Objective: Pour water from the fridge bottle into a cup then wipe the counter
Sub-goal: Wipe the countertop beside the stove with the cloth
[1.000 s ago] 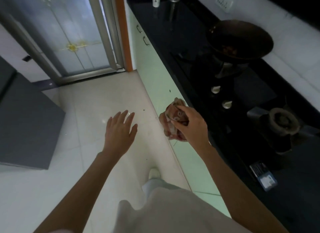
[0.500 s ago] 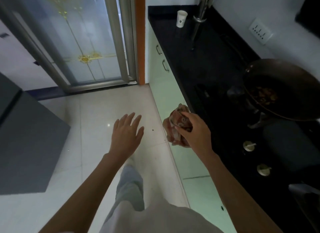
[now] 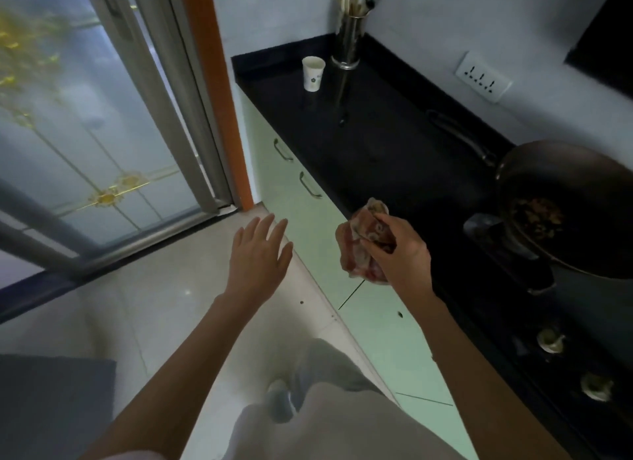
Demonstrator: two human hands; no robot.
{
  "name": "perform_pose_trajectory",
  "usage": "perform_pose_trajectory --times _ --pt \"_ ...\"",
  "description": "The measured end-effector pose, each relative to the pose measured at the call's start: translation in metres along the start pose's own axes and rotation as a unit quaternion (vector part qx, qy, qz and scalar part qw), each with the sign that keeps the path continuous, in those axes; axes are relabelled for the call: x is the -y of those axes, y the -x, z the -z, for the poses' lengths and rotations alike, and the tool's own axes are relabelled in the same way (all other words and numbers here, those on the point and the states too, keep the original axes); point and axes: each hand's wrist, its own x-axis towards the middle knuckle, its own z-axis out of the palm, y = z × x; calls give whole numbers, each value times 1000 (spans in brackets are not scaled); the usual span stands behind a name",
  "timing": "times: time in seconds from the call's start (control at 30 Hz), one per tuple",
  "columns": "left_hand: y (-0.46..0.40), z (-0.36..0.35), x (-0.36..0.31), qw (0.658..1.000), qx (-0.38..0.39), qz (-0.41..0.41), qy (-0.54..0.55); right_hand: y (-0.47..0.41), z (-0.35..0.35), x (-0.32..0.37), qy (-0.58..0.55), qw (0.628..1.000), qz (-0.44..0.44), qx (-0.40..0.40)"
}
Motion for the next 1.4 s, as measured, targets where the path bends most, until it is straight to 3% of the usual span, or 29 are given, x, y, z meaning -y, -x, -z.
perform_pose_trajectory --times 0.23,0.37,0.53,0.77,0.97,1.2,1.4 --pt "-112 -21 16 998 30 -56 20 -70 -43 -27 9 999 -53 2" --pt "-193 -30 18 993 71 -91 25 -116 -64 -42 -2 997 -68 -38" --pt "-271 -37 17 985 92 -142 27 -162 -83 -60 21 988 -145 -56" --pt "-352 -62 7 961 180 -210 10 -198 -90 -81 62 967 -225 -103" --pt "-418 -81 -14 916 232 -328 9 -215 -84 -98 112 921 -331 -172" --pt "-480 -100 -26 843 265 -467 -9 -222 -110 -97 114 835 -493 -216" --pt "-508 -120 -22 799 280 -531 -13 -234 -140 -97 70 794 -570 -198"
